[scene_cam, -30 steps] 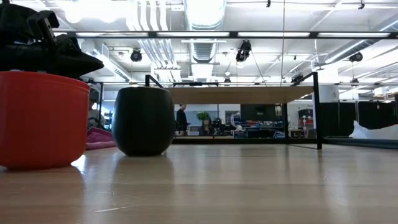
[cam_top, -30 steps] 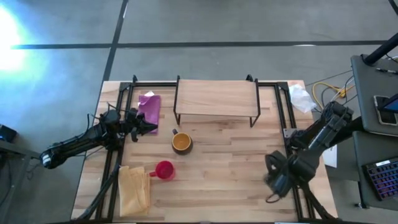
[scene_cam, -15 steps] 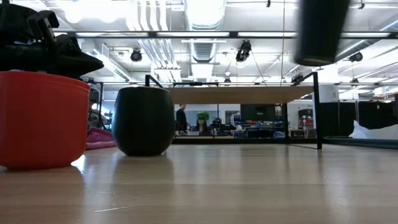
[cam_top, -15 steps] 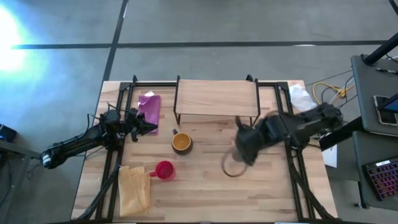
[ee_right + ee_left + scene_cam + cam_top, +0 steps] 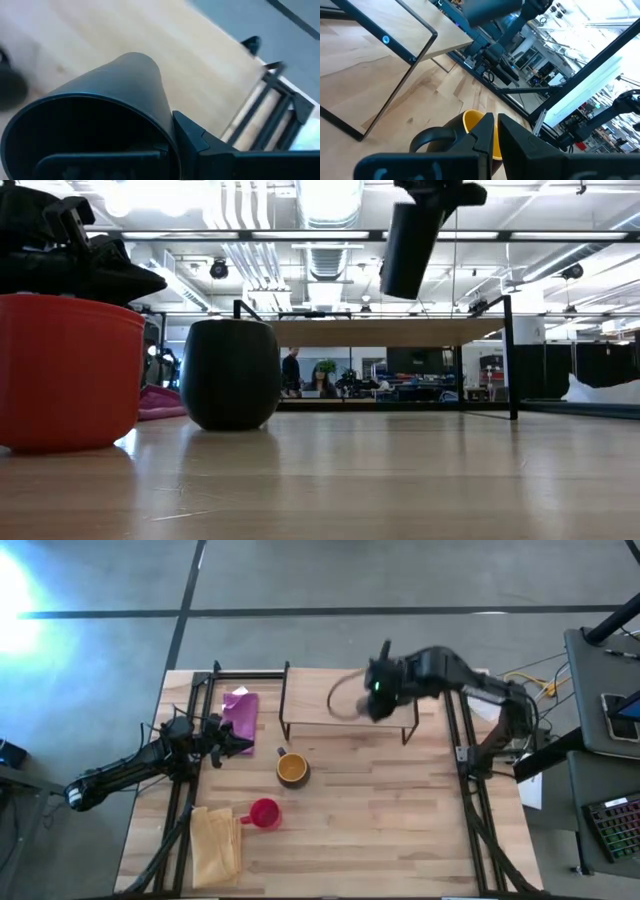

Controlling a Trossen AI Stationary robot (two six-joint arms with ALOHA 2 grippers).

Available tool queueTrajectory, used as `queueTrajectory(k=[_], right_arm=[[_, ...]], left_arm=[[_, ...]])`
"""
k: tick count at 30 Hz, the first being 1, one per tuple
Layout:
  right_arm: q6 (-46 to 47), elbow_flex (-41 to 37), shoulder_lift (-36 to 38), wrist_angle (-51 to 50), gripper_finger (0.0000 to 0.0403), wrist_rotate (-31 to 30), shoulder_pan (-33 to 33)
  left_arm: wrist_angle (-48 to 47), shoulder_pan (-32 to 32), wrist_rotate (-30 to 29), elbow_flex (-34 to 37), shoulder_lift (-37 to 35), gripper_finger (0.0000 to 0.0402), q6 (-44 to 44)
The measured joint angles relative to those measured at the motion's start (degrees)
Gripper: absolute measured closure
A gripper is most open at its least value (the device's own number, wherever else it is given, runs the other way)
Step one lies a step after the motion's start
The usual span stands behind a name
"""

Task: Stack small to large cups/mugs on shelf
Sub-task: Put the black cup on the shelf

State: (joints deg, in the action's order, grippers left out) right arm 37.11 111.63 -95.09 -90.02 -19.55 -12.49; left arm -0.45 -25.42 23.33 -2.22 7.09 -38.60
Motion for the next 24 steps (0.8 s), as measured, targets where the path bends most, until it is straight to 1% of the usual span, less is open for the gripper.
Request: queueTrajectory(k=[3,5,10,16,21,24], right_arm=[[-1.2,0.52,0.17,-0.01,0.0394,2.31,-6.28],[-2.86,-0.45,0.2,0.08,0.0394,4.2,-10.11],[-8.25,-4.66,-0.15,0.0,0.0394,5.06,-17.14],[-9.93,-6.01,0.33,-0.01,0.0394,6.54,-18.14],[-10.03,-5.58,0.52,0.0,0.0394,10.21,-18.16],[-9.95,-5.97,0.88,0.04,0.0394,10.72,-18.12]], left_arm=[[-0.02,0.0,0.0,0.0,-0.02,0.0391,-0.01],[-0.04,0.01,0.0,0.0,0.07,0.0391,0.01],[-0.03,-0.01,0.0,0.0,0.11,0.0391,-0.01],[-0.02,0.0,0.0,0.0,0.11,0.0391,-0.01],[-0.03,0.0,0.0,0.0,0.11,0.0391,-0.01],[-0.02,-0.01,0.0,0.0,0.11,0.0391,-0.01]])
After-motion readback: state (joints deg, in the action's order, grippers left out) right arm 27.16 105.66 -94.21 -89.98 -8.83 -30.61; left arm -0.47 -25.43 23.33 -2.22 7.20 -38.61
